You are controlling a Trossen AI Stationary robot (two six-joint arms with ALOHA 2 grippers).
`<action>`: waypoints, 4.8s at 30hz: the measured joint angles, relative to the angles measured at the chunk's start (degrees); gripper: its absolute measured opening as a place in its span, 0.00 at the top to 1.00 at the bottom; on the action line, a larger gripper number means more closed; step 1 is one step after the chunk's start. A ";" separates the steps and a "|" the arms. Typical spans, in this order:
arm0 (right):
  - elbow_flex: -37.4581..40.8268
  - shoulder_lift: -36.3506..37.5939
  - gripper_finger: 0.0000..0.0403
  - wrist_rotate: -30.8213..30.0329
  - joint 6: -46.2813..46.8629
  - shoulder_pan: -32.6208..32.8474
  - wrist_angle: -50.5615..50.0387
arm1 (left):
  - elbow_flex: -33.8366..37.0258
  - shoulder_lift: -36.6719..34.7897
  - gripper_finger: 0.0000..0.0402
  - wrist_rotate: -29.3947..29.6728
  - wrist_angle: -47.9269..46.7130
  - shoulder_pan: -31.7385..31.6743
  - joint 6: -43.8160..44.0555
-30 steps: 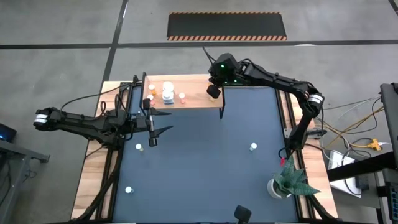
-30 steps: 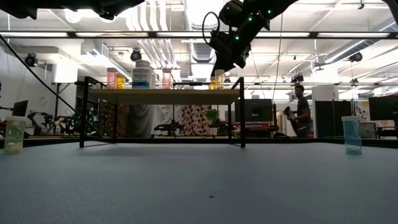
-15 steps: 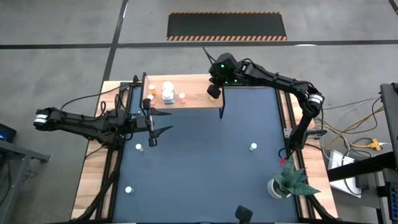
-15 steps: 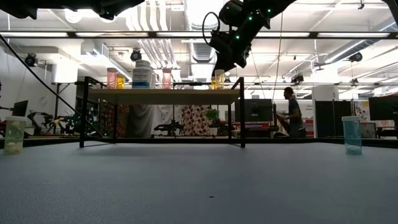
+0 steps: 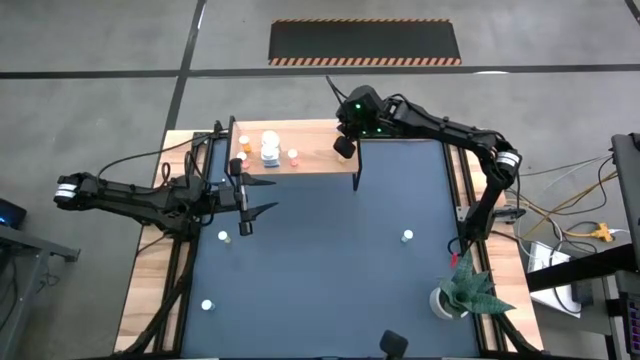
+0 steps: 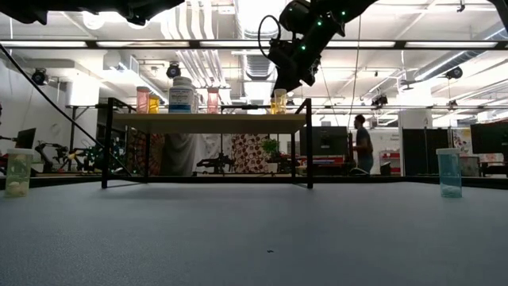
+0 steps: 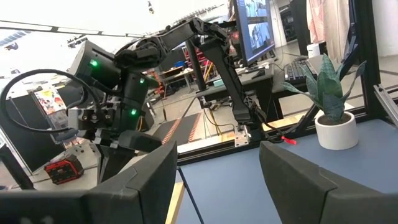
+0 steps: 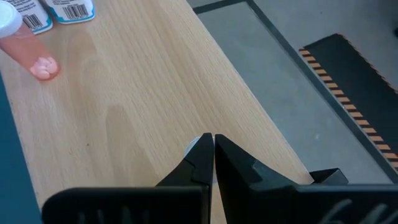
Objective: Pick and place medicine bottles onto shelf by color
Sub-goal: Put the orange pill bottle on the shelf, then put the green pill bottle on the shelf
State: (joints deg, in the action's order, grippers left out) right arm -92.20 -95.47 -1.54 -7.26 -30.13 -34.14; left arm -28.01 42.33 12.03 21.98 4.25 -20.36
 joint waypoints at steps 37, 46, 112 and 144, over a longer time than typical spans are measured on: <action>26.08 22.95 0.98 0.15 3.86 31.05 10.68 | -0.14 2.44 0.47 -0.02 0.28 0.02 0.36; 46.99 28.02 0.98 0.07 -2.10 40.84 38.35 | -0.29 7.56 0.47 -5.43 4.55 0.73 17.36; 56.76 28.20 0.98 0.00 -2.98 40.98 46.08 | -15.96 30.75 0.76 -8.22 -88.40 12.24 91.83; 58.56 32.29 0.98 0.52 2.31 41.53 34.59 | -76.51 60.06 0.67 -8.31 -97.92 10.35 32.02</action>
State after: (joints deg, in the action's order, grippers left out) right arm -33.64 -63.18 -1.02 -4.94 11.40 0.44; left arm -104.52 102.39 3.73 -75.94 14.60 11.66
